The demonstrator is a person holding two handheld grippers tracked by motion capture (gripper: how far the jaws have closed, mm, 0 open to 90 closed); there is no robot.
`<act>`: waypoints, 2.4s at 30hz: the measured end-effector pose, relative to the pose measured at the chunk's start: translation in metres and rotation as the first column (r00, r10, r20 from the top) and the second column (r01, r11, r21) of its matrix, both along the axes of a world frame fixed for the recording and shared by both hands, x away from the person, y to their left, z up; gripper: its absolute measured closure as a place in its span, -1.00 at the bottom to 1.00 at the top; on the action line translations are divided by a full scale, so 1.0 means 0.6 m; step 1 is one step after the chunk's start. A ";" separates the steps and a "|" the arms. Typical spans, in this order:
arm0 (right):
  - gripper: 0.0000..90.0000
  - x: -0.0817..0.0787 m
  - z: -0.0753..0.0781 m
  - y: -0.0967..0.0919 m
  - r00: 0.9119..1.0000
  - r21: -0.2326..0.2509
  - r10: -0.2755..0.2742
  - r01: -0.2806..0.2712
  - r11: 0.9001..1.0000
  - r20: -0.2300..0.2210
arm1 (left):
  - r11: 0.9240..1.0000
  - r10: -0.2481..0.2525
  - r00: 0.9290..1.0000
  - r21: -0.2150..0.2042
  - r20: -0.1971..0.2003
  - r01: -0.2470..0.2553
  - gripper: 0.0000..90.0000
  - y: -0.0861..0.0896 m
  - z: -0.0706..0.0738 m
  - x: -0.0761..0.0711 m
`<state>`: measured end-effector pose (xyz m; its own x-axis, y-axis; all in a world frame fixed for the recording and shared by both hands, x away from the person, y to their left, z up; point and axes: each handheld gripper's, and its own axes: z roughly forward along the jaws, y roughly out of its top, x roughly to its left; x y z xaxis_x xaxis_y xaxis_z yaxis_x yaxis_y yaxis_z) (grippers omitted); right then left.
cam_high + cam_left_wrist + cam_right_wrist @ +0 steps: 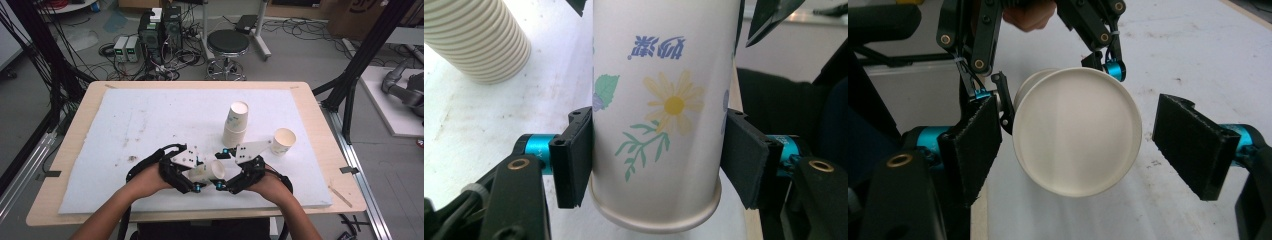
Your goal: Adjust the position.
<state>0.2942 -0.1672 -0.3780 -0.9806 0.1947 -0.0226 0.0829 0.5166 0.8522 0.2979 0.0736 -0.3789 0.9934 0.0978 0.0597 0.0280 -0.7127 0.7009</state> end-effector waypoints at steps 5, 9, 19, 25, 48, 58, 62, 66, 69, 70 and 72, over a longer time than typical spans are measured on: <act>-0.46 0.004 0.002 0.014 0.999 -0.068 0.037 -0.036 0.997 0.009 | 0.999 -0.016 1.000 0.046 0.000 0.016 -0.22 -0.004 0.009 0.003; -0.43 0.006 0.003 0.021 0.998 -0.091 0.055 -0.054 0.994 0.016 | 0.997 -0.027 1.000 0.070 -0.003 0.027 -0.22 -0.006 0.014 0.005; -0.20 0.006 0.003 0.027 0.994 -0.130 0.107 -0.104 0.986 0.011 | 0.994 -0.052 0.999 0.099 -0.014 0.053 -0.22 -0.011 0.012 0.005; -0.20 0.007 0.004 0.024 0.994 -0.120 0.109 -0.107 0.987 0.013 | 0.997 -0.069 0.998 0.030 0.003 0.069 -0.44 -0.003 0.009 0.005; -0.21 -0.006 -0.008 -0.029 0.999 0.073 0.025 -0.023 0.997 -0.032 | 0.862 0.124 0.985 -0.479 -0.121 -0.167 -0.61 0.082 -0.041 -0.009; -0.21 -0.011 -0.022 -0.048 0.999 0.117 0.017 -0.013 0.993 -0.036 | 0.824 0.110 0.987 -0.545 -0.115 -0.156 -0.60 0.078 -0.052 -0.018; -0.21 -0.009 -0.021 -0.053 0.999 0.145 0.011 -0.006 0.989 -0.036 | 0.810 0.104 0.988 -0.566 -0.117 -0.153 -0.60 0.077 -0.055 -0.020; -0.21 -0.007 -0.018 -0.055 0.999 0.163 0.013 -0.007 0.987 -0.035 | 0.810 0.093 0.988 -0.568 -0.121 -0.146 -0.60 0.075 -0.058 -0.021; -0.20 -0.008 -0.019 -0.055 0.999 0.167 0.014 -0.007 0.986 -0.041 | 0.807 0.085 0.989 -0.574 -0.123 -0.141 -0.60 0.074 -0.059 -0.021; -0.20 -0.008 -0.019 -0.055 0.999 0.171 0.015 -0.008 0.985 -0.043 | 0.804 0.085 0.989 -0.578 -0.121 -0.140 -0.60 0.073 -0.059 -0.020; -0.20 -0.009 -0.018 -0.054 0.999 0.178 0.018 -0.009 0.984 -0.045 | 0.802 0.083 0.989 -0.581 -0.120 -0.138 -0.60 0.070 -0.058 -0.020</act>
<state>0.2890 -0.1998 -0.3890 -0.9823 0.1784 0.0567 0.1186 0.3587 0.9259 0.2860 0.1158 -0.4139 0.9722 0.1963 -0.1280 0.1596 -0.1546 0.9750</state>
